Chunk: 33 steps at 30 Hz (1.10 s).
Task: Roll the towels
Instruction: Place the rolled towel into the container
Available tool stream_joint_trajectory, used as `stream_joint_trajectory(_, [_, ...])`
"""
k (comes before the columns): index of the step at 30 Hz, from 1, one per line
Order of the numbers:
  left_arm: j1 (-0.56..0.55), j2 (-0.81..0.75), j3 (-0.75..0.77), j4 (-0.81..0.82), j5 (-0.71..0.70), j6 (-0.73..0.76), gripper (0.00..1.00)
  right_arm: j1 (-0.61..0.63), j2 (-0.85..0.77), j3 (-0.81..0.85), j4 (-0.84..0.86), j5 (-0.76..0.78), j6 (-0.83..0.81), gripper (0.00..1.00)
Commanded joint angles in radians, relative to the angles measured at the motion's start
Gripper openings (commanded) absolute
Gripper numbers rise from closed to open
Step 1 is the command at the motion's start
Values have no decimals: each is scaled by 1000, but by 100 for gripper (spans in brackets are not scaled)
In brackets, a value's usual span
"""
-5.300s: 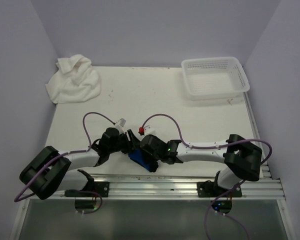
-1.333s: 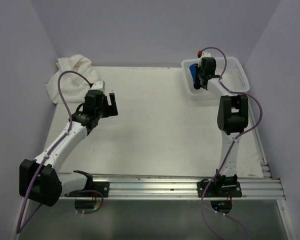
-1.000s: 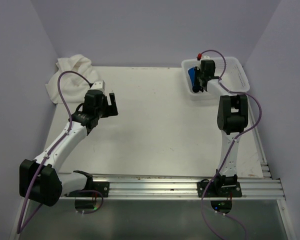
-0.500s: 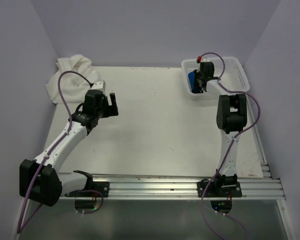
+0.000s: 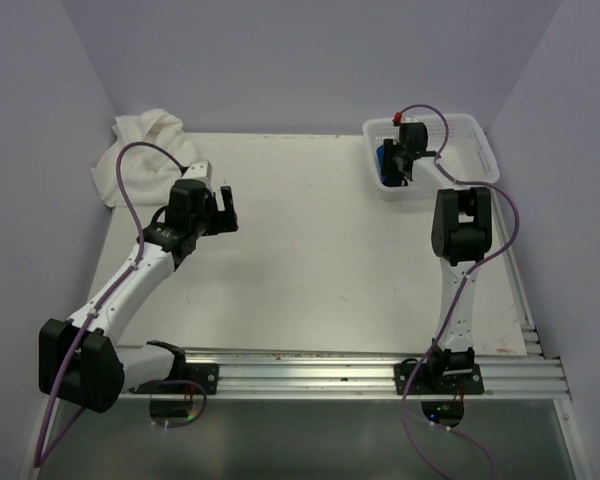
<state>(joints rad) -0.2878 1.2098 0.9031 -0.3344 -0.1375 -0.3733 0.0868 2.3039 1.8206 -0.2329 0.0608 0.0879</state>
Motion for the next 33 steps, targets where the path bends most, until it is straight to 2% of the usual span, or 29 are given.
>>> stream_joint_trajectory(1, [10, -19, 3, 35, 10, 27, 89, 2, 3, 46, -43, 7, -2, 51])
stream_joint_trajectory(5, [10, -21, 3, 37, 13, 28, 90, 2, -1, 62, -55, 10, -4, 58])
stream_joint_trajectory(14, [10, -27, -1, 38, 10, 34, 92, 2, -26, 86, -78, 25, -4, 65])
stream_joint_trajectory(22, [10, -32, -1, 37, 9, 39, 99, 2, -63, 80, -79, 74, -14, 67])
stream_joint_trajectory(33, [9, -38, 0, 34, 1, 40, 100, 2, -159, -18, 18, 148, 7, 69])
